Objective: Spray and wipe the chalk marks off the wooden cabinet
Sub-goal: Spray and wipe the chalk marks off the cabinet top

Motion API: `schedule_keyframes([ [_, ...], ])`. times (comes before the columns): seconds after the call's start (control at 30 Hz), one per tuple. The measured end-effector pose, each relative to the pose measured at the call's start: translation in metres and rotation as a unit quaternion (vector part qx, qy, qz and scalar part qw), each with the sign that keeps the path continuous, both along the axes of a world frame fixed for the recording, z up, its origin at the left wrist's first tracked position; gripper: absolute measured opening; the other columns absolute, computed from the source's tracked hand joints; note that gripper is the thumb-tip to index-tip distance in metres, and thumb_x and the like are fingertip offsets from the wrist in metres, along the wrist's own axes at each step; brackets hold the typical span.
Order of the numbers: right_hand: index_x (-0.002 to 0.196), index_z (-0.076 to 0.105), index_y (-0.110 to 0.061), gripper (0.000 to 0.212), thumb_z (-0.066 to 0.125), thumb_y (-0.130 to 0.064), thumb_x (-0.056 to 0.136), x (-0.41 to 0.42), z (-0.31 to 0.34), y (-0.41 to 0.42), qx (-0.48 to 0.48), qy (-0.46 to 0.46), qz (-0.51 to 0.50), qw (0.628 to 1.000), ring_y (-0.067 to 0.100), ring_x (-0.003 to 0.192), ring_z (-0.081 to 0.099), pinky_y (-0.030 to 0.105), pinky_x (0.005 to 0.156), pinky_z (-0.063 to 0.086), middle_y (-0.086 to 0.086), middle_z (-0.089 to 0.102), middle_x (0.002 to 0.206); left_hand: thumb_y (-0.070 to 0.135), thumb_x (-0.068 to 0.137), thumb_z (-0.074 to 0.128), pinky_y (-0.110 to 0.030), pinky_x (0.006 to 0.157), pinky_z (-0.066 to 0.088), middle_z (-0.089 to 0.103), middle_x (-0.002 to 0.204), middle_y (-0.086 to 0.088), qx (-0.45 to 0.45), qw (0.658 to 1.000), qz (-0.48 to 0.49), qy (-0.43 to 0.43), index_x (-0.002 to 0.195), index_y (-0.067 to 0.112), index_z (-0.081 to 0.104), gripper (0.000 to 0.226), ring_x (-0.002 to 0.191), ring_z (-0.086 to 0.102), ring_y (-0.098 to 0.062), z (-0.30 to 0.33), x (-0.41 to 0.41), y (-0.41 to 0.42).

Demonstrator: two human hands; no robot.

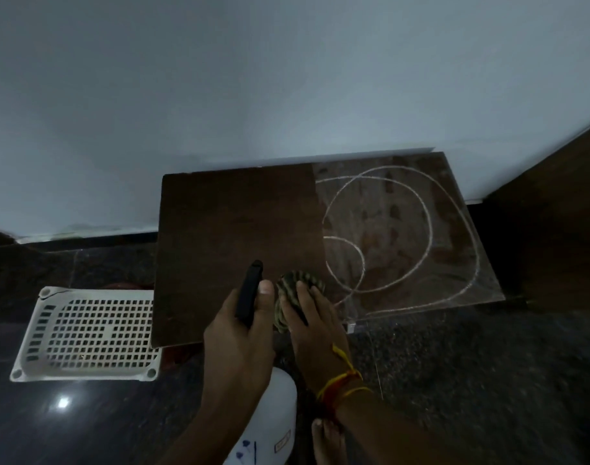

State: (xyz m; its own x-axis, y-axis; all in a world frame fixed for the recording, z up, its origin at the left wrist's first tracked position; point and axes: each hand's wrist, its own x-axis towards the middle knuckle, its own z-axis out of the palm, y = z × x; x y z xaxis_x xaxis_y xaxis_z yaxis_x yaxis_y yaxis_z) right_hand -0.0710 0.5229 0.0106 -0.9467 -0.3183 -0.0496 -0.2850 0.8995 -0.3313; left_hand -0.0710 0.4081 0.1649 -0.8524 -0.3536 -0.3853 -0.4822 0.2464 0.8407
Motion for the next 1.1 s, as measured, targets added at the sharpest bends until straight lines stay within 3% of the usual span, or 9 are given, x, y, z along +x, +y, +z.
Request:
schedule_keyframes([
  [0.1, 0.122, 0.060, -0.012, 0.037, 0.053, -0.019, 0.087, -0.001, 0.002, 0.014, -0.015, 0.014, 0.025, 0.999, 0.042, 0.112, 0.057, 0.052, 0.084, 0.054, 0.017, 0.051, 0.136, 0.061, 0.077, 0.042, -0.045, 0.061, 0.056, 0.064, 0.075, -0.002, -0.004, 1.000, -0.018, -0.007, 0.071, 0.040, 0.048, 0.023, 0.067, 0.066, -0.034, 0.002, 0.007, 0.005],
  [0.23, 0.104, 0.070, -0.006, 0.042, 0.075, -0.004, 0.063, -0.015, 0.013, 0.046, -0.028, 0.039, 0.013, 0.999, 0.046, 0.086, 0.063, 0.051, 0.064, 0.057, 0.024, 0.062, 0.119, 0.063, 0.079, 0.042, -0.050, 0.066, 0.059, 0.065, 0.077, -0.003, -0.013, 0.999, -0.033, -0.006, 0.074, 0.040, 0.049, 0.025, 0.070, 0.067, -0.030, -0.002, 0.010, 0.020],
  [0.33, 0.104, 0.071, -0.003, 0.050, 0.084, 0.003, 0.056, -0.029, 0.020, 0.074, -0.044, 0.064, -0.029, 0.997, 0.051, 0.092, 0.062, 0.056, 0.072, 0.055, 0.028, 0.061, 0.118, 0.065, 0.078, 0.042, -0.053, 0.065, 0.058, 0.064, 0.074, -0.009, -0.014, 0.999, -0.036, -0.006, 0.077, 0.035, 0.053, 0.032, 0.069, 0.066, -0.032, -0.009, 0.010, 0.039],
  [0.43, 0.121, 0.062, -0.018, 0.039, 0.061, 0.000, 0.086, -0.037, 0.029, 0.106, -0.043, 0.098, -0.076, 0.991, 0.045, 0.124, 0.046, 0.054, 0.100, 0.044, 0.021, 0.045, 0.141, 0.064, 0.081, 0.043, -0.054, 0.058, 0.056, 0.056, 0.064, -0.008, -0.009, 0.999, -0.043, -0.002, 0.083, 0.021, 0.058, 0.045, 0.061, 0.061, -0.037, -0.015, 0.008, 0.061],
  [0.57, 0.120, 0.063, -0.002, 0.047, 0.050, 0.009, 0.076, -0.041, 0.040, 0.153, -0.041, 0.135, -0.117, 0.983, 0.052, 0.110, 0.052, 0.059, 0.090, 0.047, 0.029, 0.050, 0.133, 0.060, 0.086, 0.044, -0.054, 0.054, 0.054, 0.055, 0.059, -0.009, -0.018, 0.999, -0.037, 0.003, 0.081, 0.019, 0.059, 0.044, 0.056, 0.060, -0.034, -0.020, 0.003, 0.091],
  [0.67, 0.130, 0.055, -0.004, 0.041, 0.052, 0.006, 0.090, -0.051, 0.044, 0.182, -0.010, 0.079, -0.125, 0.989, 0.049, 0.130, 0.035, 0.057, 0.107, 0.033, 0.025, 0.038, 0.145, 0.053, 0.092, 0.047, -0.053, 0.055, 0.055, 0.059, 0.063, -0.014, -0.030, 0.998, -0.049, 0.004, 0.079, 0.026, 0.056, 0.031, 0.059, 0.063, -0.038, -0.017, -0.005, 0.111],
  [0.8, 0.117, 0.064, 0.002, 0.039, 0.057, 0.009, 0.078, -0.052, 0.045, 0.213, -0.064, 0.092, -0.194, 0.975, 0.058, 0.109, 0.050, 0.065, 0.091, 0.041, 0.034, 0.049, 0.131, 0.058, 0.091, 0.043, -0.038, 0.053, 0.051, 0.060, 0.062, -0.005, -0.051, 0.996, -0.057, 0.046, 0.085, 0.024, 0.059, 0.037, 0.054, 0.059, -0.024, -0.006, -0.024, 0.131],
  [0.93, 0.120, 0.063, 0.001, 0.053, 0.061, 0.021, 0.071, -0.045, 0.053, 0.232, -0.078, 0.084, -0.210, 0.971, 0.059, 0.109, 0.047, 0.063, 0.090, 0.042, 0.032, 0.047, 0.134, 0.051, 0.094, 0.046, -0.031, 0.051, 0.046, 0.061, 0.064, -0.006, -0.075, 0.992, -0.065, 0.082, 0.087, 0.017, 0.060, 0.038, 0.055, 0.059, -0.021, 0.002, -0.049, 0.148],
  [1.1, 0.115, 0.066, 0.001, 0.051, 0.067, 0.020, 0.068, -0.048, 0.052, 0.259, -0.084, 0.097, -0.211, 0.969, 0.056, 0.102, 0.053, 0.061, 0.085, 0.049, 0.032, 0.052, 0.129, 0.053, 0.094, 0.047, -0.041, 0.060, 0.057, 0.068, 0.069, -0.010, -0.087, 0.988, -0.089, 0.093, 0.086, 0.015, 0.062, 0.041, 0.061, 0.066, -0.027, 0.000, -0.068, 0.170],
])
